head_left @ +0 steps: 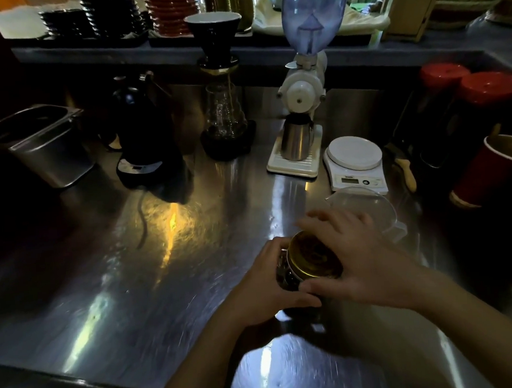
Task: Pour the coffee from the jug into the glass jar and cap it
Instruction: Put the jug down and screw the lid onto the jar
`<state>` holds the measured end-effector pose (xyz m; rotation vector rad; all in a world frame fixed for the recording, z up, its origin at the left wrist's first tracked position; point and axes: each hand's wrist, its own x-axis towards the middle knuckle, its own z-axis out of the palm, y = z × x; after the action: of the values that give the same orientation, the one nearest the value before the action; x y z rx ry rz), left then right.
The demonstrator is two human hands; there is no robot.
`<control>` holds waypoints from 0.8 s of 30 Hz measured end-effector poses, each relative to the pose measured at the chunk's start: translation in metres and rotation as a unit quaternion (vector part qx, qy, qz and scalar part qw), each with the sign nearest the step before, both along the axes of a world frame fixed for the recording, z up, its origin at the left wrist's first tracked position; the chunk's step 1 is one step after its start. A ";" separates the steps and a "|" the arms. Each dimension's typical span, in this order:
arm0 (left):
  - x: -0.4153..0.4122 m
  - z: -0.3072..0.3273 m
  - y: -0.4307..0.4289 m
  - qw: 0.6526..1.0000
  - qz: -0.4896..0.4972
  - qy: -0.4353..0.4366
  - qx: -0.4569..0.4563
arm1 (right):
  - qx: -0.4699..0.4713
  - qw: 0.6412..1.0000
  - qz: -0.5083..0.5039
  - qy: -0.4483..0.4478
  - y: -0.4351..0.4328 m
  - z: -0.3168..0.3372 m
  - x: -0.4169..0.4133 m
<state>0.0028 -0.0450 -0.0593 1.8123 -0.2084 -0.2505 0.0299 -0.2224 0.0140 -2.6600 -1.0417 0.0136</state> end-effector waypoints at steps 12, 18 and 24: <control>0.000 -0.001 0.000 1.000 0.000 0.014 -0.006 | -0.023 0.998 0.050 0.007 -0.005 0.001 0.002; -0.001 0.002 0.001 1.000 -0.009 0.018 -0.011 | -0.041 0.997 0.009 -0.071 -0.001 0.002 0.003; 0.001 0.001 0.001 1.000 -0.014 0.026 0.011 | -0.008 0.996 0.079 -0.032 0.000 0.004 0.005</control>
<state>0.0043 -0.0439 -0.0585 1.8233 -0.1953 -0.3195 0.0346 -0.2224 0.0181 -2.6016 -1.2749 -0.0317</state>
